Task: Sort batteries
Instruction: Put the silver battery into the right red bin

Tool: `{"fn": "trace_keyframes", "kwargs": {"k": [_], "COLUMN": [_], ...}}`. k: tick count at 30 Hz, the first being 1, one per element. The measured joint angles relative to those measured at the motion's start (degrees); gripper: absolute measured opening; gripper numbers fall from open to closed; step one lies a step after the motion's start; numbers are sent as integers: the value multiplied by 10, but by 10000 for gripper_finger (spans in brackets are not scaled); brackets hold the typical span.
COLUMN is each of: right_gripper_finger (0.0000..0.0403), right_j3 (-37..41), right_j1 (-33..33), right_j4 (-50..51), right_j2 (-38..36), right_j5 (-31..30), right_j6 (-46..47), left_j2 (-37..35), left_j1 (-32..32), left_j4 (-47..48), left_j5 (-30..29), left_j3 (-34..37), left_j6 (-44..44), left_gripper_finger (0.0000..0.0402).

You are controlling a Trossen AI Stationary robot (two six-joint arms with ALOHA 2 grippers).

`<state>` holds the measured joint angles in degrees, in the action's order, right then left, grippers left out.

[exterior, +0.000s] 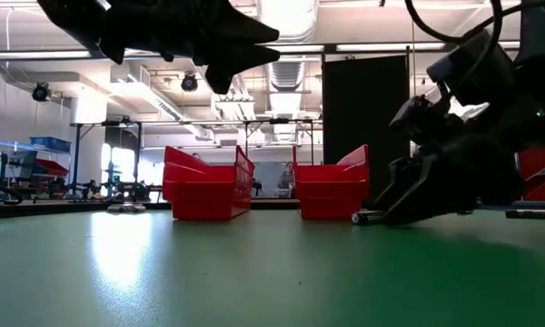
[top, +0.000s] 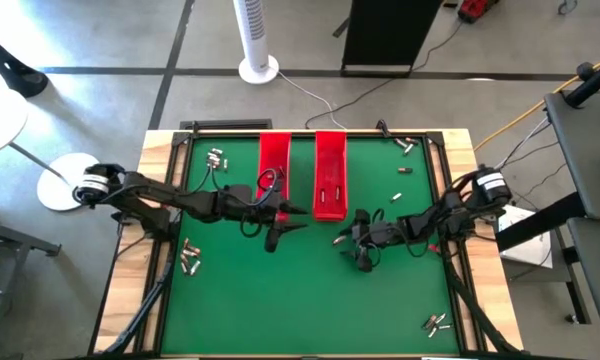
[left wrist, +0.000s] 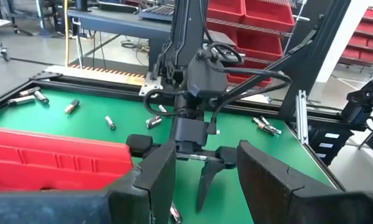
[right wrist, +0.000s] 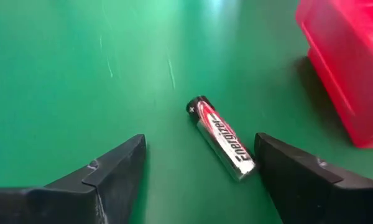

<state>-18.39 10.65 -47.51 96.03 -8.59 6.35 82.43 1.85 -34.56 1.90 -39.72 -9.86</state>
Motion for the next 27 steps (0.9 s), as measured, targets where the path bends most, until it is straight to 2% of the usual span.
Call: {"fn": "trace_keyframes", "kwargs": {"k": [6,20,23,27], "right_gripper_finger": [278,218,215,214], "right_j3": [-3,-2,-2,-3], "right_j1": [1,27,28,34], "right_j4": [-10,-4,-5,-15], "right_j2": [14,-1,0,16], "right_j5": [-1,17,11,-33], "right_j6": [16,39,42,41], "left_j2": [0,0,0,0], "left_j1": [0,0,-1,-1], "left_j4": [-2,-1,-2,-1], "left_j5": [0,0,-8,-20], "left_j3": [0,0,-1,-1], "left_j6": [1,7,11,18], "left_gripper_finger": [149,149,149,149]}}
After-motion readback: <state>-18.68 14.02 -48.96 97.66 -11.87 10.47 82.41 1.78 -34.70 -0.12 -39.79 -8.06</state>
